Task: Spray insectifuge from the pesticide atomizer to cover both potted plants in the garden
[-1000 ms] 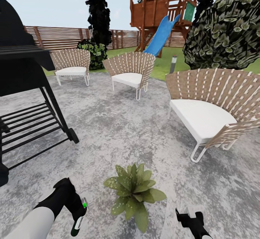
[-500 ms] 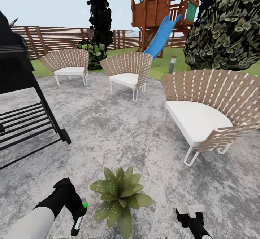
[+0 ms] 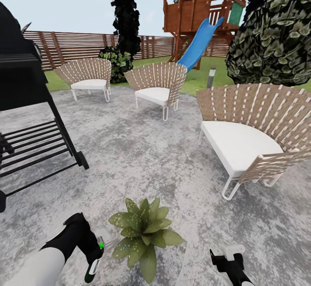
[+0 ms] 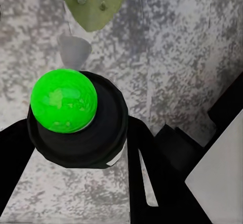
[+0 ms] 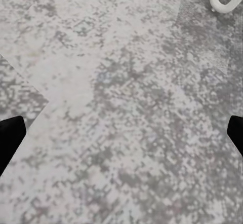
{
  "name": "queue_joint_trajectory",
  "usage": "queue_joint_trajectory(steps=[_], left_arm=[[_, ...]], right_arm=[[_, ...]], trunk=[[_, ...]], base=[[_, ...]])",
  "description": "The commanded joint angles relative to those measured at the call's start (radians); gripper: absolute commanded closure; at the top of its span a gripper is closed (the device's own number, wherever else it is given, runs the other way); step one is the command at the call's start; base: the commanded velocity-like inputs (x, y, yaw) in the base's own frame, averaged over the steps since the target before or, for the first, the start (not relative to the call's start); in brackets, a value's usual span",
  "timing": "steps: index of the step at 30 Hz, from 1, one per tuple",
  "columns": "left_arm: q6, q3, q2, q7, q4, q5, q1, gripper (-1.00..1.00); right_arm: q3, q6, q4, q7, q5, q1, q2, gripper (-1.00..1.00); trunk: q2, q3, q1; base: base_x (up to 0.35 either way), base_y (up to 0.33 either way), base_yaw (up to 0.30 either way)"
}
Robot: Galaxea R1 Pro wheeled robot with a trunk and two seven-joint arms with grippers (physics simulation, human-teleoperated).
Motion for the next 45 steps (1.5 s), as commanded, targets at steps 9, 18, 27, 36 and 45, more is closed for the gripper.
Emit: queue_joint_trajectory(steps=[9, 18, 27, 36, 45], left_arm=[[0.010, 0.006, -0.002, -0.006, -0.001, -0.005, -0.001, 1.00], [0.010, 0.007, -0.002, -0.007, 0.000, -0.008, -0.001, 1.00], [0.010, 0.008, -0.003, -0.006, 0.000, -0.010, -0.001, 1.00], [0.010, 0.006, -0.001, -0.005, 0.000, -0.007, -0.001, 1.00], [0.010, 0.005, -0.001, -0.007, -0.001, -0.006, -0.001, 1.00]], right_arm=[[-0.007, -0.003, 0.000, -0.002, 0.011, 0.000, 0.000, -1.00], [-0.007, -0.003, 0.000, -0.001, 0.011, 0.000, 0.000, -1.00], [-0.007, -0.003, 0.001, -0.001, 0.011, 0.000, 0.001, -1.00], [-0.007, -0.003, 0.001, -0.001, 0.011, 0.000, 0.000, -1.00], [-0.007, -0.003, 0.001, -0.001, 0.011, 0.000, 0.001, -1.00]], trunk=[[0.000, -0.001, 0.000], [0.000, -0.001, 0.000], [0.000, -0.010, 0.000], [0.000, -0.015, 0.000], [0.000, -0.015, 0.000]], base=[[-0.134, -0.111, 0.227], [-0.040, -0.026, 0.010], [-0.129, -0.125, 0.162], [-0.067, -0.165, 0.088], [0.000, -0.005, 0.136]])
